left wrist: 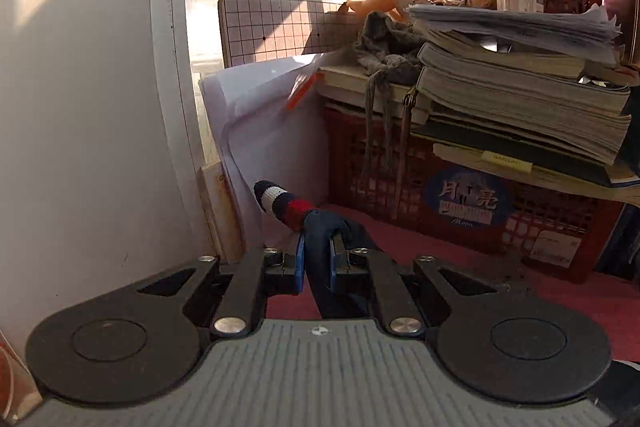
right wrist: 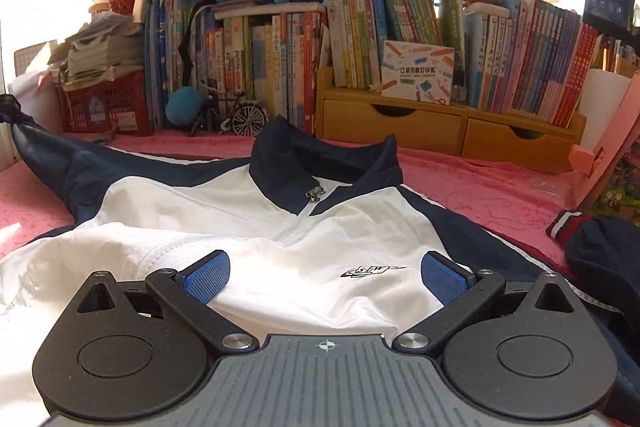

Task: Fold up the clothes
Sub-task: 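Stretch the held striped cuff outward with the left tool and release it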

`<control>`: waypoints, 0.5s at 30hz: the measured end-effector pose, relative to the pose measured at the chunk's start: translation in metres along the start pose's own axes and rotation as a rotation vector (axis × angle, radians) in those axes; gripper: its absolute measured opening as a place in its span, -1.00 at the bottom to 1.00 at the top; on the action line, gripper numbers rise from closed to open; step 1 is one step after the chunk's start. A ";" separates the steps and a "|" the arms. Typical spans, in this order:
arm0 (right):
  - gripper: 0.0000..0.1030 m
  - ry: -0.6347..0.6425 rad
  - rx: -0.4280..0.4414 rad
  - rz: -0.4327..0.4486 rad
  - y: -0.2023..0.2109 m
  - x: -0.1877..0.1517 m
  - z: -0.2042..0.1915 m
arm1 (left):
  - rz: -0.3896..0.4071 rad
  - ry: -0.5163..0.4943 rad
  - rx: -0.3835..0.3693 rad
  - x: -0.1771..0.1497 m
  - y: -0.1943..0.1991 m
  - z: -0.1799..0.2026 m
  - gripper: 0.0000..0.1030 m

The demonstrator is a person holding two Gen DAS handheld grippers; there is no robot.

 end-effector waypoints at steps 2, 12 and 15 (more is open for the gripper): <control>0.99 0.022 0.004 -0.022 -0.008 -0.004 -0.006 | -0.057 -0.023 0.025 -0.014 -0.010 -0.001 -0.76; 0.99 0.036 0.026 -0.083 -0.033 -0.009 -0.021 | -0.020 -0.040 0.186 0.011 -0.028 -0.014 -0.75; 0.99 0.036 0.041 -0.099 -0.037 -0.012 -0.024 | -0.144 -0.090 0.044 -0.002 -0.033 0.002 -0.64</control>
Point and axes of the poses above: each gripper's, at about its wrist camera, not at the fingertips, and y roughly against the way its jaws point, z to its right, x to its top, the point moved 7 cm from there along -y, roughly the way its jaws point, and after that the axes turned 10 degrees about z, right-handed, at the moved point
